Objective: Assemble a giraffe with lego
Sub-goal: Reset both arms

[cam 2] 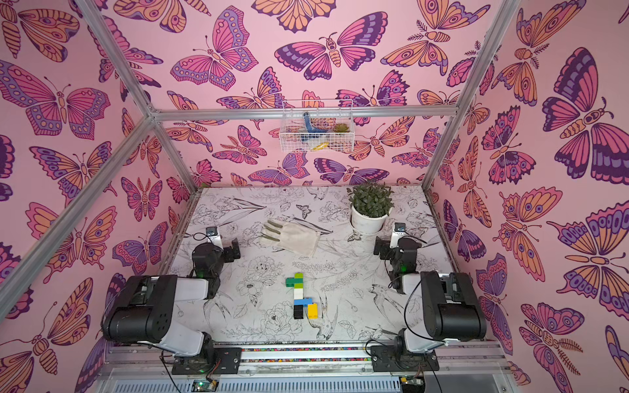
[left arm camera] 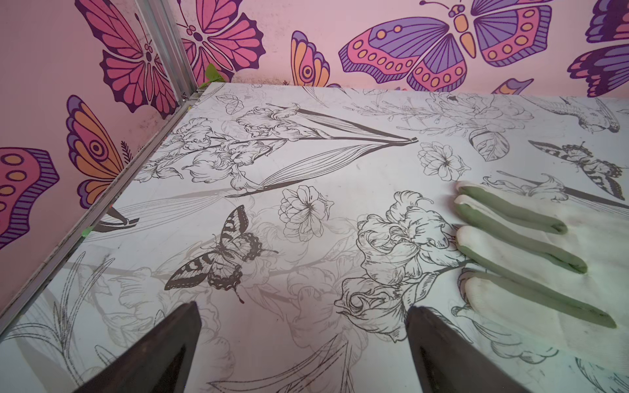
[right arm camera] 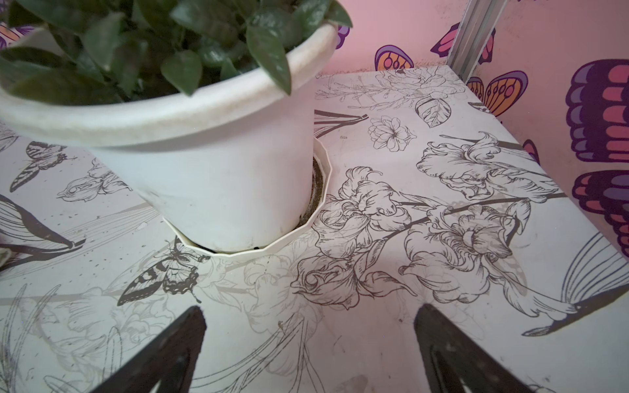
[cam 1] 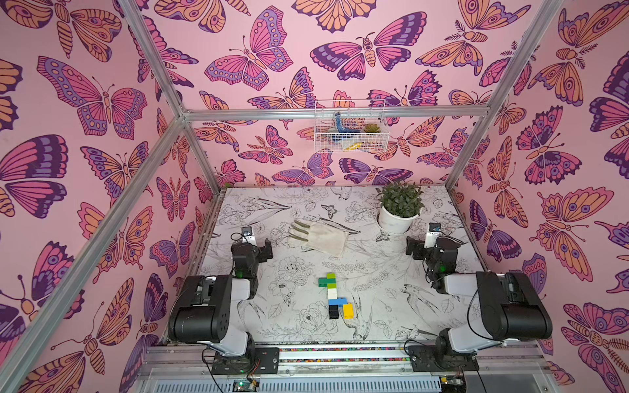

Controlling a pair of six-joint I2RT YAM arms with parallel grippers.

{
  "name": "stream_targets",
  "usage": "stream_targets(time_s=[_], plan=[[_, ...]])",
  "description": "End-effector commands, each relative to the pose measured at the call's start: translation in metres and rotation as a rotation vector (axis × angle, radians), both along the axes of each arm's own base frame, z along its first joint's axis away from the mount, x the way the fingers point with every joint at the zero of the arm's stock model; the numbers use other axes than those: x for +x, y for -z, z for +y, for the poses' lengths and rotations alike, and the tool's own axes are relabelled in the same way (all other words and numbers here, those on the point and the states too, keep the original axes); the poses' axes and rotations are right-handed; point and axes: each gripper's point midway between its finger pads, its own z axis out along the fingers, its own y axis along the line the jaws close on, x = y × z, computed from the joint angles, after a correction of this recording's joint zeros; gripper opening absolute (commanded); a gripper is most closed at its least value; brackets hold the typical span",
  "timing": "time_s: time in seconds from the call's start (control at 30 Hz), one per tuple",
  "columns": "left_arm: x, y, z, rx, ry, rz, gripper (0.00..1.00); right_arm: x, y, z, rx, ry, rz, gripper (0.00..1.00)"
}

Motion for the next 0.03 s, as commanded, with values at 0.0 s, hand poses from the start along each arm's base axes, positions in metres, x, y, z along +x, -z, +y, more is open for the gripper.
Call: stream_targets(time_s=[0.0], plan=[[0.0005,-0.0016,-0.0003,-0.009,0.005,-0.010,1.00,0.0045,-0.0085,0.0007,0.002,0.006,-0.021,0.99]])
